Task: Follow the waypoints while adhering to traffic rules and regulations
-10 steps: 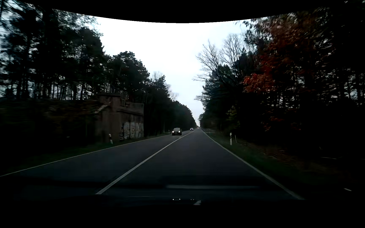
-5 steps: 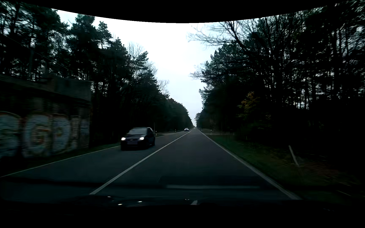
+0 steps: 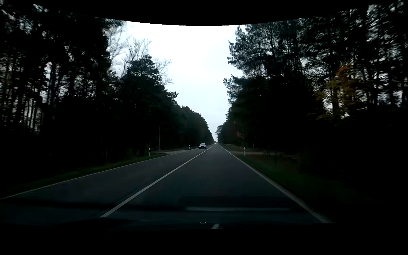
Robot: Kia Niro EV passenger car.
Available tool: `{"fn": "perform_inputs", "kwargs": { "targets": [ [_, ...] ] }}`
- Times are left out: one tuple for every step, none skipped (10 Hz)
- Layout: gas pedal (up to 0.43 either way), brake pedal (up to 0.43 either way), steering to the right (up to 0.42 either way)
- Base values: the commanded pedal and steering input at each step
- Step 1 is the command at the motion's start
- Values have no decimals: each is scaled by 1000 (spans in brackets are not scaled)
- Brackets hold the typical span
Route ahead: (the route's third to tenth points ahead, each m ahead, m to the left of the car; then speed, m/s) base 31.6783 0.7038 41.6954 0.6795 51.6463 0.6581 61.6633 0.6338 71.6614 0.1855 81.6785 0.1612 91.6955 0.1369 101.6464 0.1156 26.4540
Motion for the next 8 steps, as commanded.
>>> {"fn": "perform_inputs", "kwargs": {
  "targets": [
    [268,0,3],
    [268,0,3],
    [268,0,2],
    [268,0,3],
    [268,0,1],
    [268,0,0],
    [268,0,0],
    [268,0,-1]
  ]
}}
